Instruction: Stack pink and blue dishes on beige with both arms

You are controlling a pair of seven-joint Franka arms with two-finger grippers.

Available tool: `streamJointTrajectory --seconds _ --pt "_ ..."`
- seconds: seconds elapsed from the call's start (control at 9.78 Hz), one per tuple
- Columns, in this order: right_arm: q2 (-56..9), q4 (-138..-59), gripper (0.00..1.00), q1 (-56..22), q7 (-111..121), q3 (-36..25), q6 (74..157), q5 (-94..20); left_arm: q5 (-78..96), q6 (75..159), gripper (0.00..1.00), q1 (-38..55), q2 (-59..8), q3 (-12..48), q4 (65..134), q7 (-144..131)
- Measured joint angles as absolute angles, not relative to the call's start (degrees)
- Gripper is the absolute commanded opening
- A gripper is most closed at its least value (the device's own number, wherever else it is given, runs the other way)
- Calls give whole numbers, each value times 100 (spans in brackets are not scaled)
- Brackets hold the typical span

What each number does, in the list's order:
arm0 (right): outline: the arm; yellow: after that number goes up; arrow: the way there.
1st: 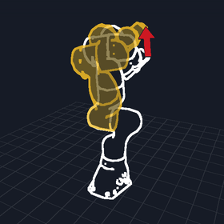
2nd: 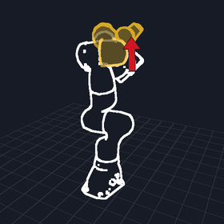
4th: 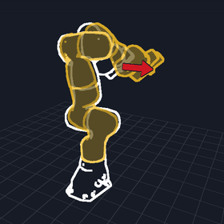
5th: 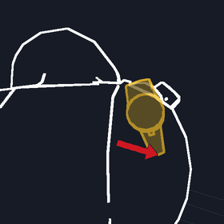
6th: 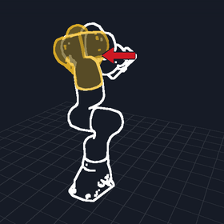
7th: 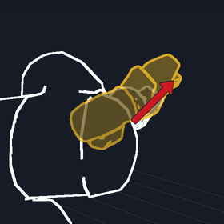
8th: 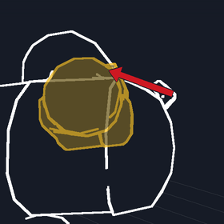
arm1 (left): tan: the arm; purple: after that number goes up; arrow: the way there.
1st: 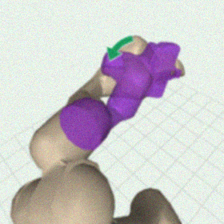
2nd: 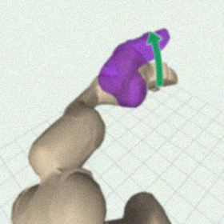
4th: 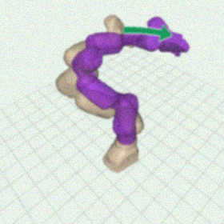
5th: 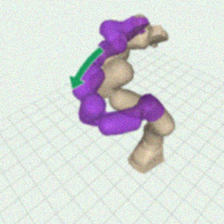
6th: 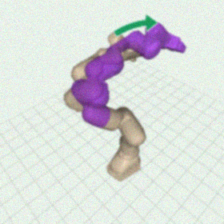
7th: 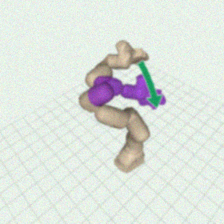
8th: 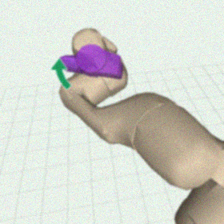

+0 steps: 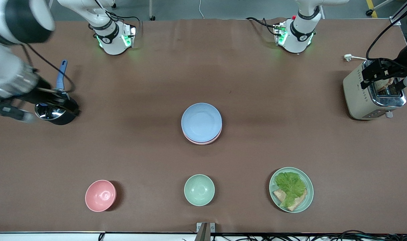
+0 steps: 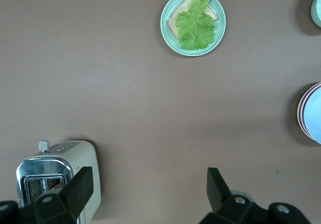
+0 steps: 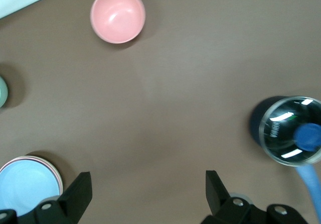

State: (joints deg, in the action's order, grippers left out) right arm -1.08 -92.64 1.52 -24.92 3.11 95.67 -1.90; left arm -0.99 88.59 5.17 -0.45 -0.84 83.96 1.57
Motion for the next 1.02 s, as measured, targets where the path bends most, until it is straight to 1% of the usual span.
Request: streamJointTrajectory --seconds 0.2,0.31,0.51,1.02 --pt "17 -8747 100 184 -1730 -286 8856 -182 -99 8854 100 496 -41 -89 8397 -1" --pt "23 -8529 100 189 -1221 -470 8632 -182 -95 8829 100 494 -40 -89 8397 -21" --pt "14 -8433 100 188 -839 -558 8507 -182 -44 8768 100 497 -39 -87 8397 -38" --pt "-37 -8476 100 184 -772 -556 8381 -181 25 8741 100 500 -36 -79 8397 -111"
